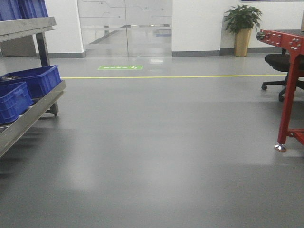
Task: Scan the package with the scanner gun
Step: 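Drive the base forward past the blue bins to the red-framed table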
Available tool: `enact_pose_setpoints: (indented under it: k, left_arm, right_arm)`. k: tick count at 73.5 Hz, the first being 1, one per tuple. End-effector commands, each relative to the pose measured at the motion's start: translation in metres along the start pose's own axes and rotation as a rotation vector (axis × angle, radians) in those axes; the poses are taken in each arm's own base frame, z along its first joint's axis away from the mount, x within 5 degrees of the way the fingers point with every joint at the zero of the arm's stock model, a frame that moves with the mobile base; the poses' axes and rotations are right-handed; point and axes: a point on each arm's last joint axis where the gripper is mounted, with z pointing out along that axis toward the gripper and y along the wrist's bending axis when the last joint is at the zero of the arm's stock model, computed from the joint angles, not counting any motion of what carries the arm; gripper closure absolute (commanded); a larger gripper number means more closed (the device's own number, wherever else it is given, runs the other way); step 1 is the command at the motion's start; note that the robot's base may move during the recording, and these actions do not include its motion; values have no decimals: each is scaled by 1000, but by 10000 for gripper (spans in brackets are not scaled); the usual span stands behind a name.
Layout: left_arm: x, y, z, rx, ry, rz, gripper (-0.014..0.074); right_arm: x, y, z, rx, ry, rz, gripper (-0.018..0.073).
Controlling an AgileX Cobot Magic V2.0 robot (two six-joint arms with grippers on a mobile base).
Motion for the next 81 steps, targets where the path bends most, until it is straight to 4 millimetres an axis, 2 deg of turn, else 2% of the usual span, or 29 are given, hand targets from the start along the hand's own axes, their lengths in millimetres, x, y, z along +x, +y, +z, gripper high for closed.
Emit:
enact_pose_setpoints:
  k: [1,81]
  left_arm:
    - [-3,0,0,4,-24,-1,708]
    - [-3,0,0,4,-24,-1,708]
  right_arm:
    - [-2,0,0,5,-22,-8,727]
    - [-2,0,0,5,-22,-8,727]
